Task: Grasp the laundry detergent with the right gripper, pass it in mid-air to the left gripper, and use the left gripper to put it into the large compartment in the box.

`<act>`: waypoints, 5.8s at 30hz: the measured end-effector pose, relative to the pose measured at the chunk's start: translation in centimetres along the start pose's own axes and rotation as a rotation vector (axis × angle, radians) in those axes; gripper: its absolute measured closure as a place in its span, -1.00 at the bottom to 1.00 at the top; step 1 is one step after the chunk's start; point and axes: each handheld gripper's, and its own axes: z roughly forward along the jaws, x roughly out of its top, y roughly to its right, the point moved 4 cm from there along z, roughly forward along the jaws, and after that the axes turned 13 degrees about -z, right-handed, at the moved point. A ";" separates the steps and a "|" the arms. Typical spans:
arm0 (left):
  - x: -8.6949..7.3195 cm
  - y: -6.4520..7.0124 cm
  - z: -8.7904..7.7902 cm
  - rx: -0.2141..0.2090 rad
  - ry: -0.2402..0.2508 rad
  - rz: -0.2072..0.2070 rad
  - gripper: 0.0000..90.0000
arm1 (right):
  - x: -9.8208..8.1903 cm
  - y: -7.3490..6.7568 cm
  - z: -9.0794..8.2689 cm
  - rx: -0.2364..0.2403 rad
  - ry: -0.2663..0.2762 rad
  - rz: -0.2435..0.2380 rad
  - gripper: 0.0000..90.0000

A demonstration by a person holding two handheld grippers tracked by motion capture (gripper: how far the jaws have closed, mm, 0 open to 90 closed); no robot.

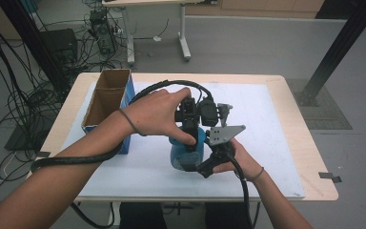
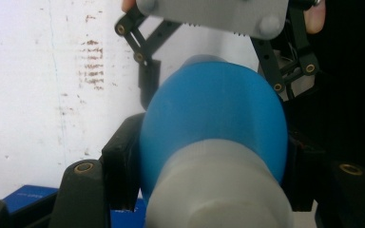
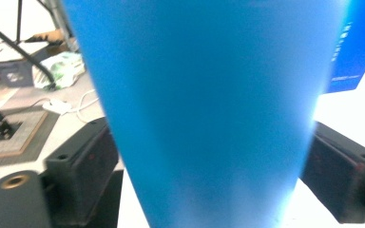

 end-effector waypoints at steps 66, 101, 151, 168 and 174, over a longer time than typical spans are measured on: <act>-2.4 -4.5 -2.8 0.076 0.022 -0.486 -0.16 | -4.9 0.2 -9.0 -0.358 -0.088 0.143 -0.96; -9.0 -12.0 -11.8 0.104 0.117 -1.032 -0.16 | -5.3 1.2 -9.6 -0.477 -0.126 0.177 -0.96; -18.4 -20.0 -10.9 0.175 0.078 -1.496 -0.17 | -4.9 1.0 -10.3 -0.508 -0.143 0.189 -0.95; -18.2 -20.4 -5.7 0.176 0.041 -1.488 -0.17 | -5.1 0.9 -10.1 -0.505 -0.141 0.195 -0.96; -18.5 -20.5 -4.2 0.172 0.043 -1.494 -0.16 | -5.2 0.9 -10.0 -0.507 -0.144 0.200 -0.96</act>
